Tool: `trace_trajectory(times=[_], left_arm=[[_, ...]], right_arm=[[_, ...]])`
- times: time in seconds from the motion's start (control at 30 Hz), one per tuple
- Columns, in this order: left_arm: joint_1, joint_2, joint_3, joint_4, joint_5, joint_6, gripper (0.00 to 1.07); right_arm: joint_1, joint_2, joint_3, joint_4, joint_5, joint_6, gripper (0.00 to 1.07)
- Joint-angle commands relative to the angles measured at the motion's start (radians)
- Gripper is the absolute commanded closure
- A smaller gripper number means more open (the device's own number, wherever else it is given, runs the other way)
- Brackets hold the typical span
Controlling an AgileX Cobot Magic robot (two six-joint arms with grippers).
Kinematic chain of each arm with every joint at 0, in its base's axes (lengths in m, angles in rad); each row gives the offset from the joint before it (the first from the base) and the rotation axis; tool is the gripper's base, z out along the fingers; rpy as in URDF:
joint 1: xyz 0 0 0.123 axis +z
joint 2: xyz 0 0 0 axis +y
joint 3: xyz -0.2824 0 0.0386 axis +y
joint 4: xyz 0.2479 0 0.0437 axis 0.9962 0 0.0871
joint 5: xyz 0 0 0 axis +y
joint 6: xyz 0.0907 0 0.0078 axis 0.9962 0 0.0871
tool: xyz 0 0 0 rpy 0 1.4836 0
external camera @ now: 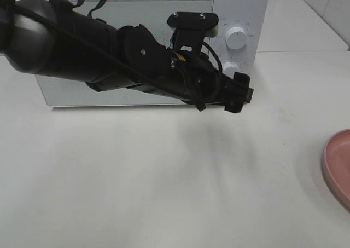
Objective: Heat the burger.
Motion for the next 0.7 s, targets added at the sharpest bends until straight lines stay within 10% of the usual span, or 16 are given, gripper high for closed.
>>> trace_trajectory(times=[0.03, 0.53, 0.7], left_arm=[[-0.002, -0.036, -0.006, 0.0, 0.133, -0.008, 0.06], [0.0, -0.159, -0.006, 0.198, 0.635, -0.016, 0.06], [0.001, -0.213, -0.006, 0.281, 0.788, -0.107, 0.06]], right_arm=[[-0.006, -0.027, 0.002, 0.001, -0.01, -0.01, 0.32], [-0.006, -0.027, 0.002, 0.001, -0.01, -0.01, 0.32], [-0.006, -0.027, 0.002, 0.001, -0.01, -0.01, 0.32]])
